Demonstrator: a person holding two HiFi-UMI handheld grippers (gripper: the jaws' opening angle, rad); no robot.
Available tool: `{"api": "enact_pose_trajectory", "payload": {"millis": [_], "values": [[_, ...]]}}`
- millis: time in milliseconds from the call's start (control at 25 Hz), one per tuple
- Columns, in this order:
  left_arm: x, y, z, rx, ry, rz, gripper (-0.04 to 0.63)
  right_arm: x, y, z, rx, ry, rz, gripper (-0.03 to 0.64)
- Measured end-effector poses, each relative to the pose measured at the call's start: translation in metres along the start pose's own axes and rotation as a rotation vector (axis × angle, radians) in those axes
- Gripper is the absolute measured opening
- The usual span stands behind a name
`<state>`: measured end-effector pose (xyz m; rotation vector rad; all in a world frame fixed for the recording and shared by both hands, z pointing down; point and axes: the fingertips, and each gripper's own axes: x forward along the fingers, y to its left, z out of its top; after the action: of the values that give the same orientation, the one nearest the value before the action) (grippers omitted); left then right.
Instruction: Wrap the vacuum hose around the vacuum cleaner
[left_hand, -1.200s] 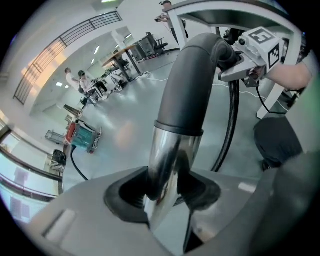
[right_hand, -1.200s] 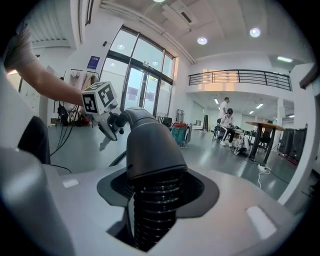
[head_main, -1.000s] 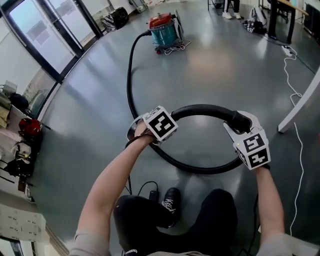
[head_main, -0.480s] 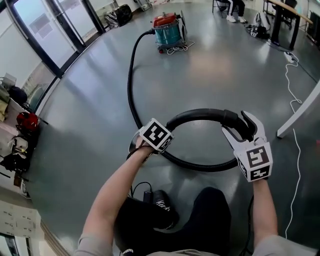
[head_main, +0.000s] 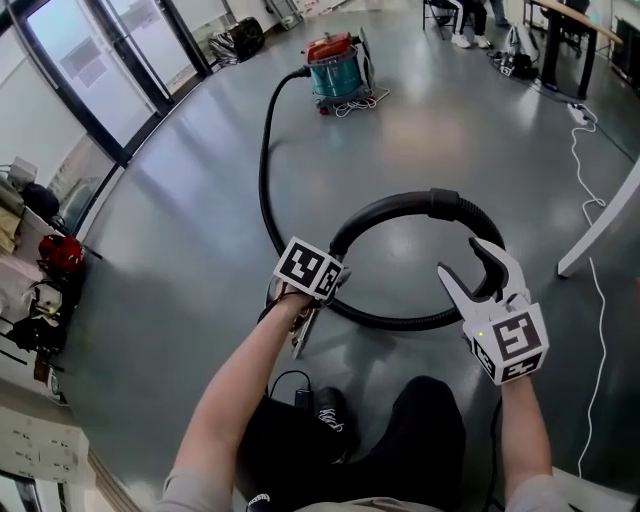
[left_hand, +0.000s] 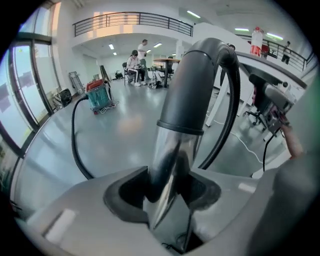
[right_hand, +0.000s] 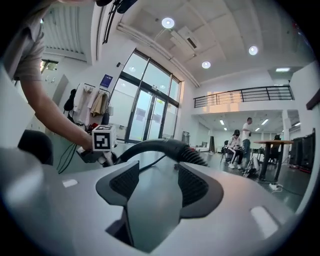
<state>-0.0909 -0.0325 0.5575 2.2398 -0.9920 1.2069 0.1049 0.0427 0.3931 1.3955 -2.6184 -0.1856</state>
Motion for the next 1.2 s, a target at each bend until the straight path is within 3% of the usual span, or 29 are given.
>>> {"api": "enact_pose_trajectory", "payload": {"millis": [320, 520, 920, 1200], "values": [[0.0, -0.004, 0.018, -0.095, -0.094, -0.005, 0.184, 0.051, 0.104, -0.089, 0.207, 0.17, 0.279, 0.275], [-0.006, -0.007, 0.034, -0.149, -0.15, -0.005, 0.184, 0.085, 0.155, -0.134, 0.324, 0.253, 0.358, 0.297], [-0.008, -0.02, 0.057, -0.344, -0.254, -0.071, 0.184, 0.145, 0.19, -0.195, 0.425, 0.301, 0.332, 0.319], [-0.005, -0.005, 0.054, -0.492, -0.314, -0.085, 0.186, 0.157, 0.189, -0.226, 0.38, 0.336, 0.274, 0.239]]}}
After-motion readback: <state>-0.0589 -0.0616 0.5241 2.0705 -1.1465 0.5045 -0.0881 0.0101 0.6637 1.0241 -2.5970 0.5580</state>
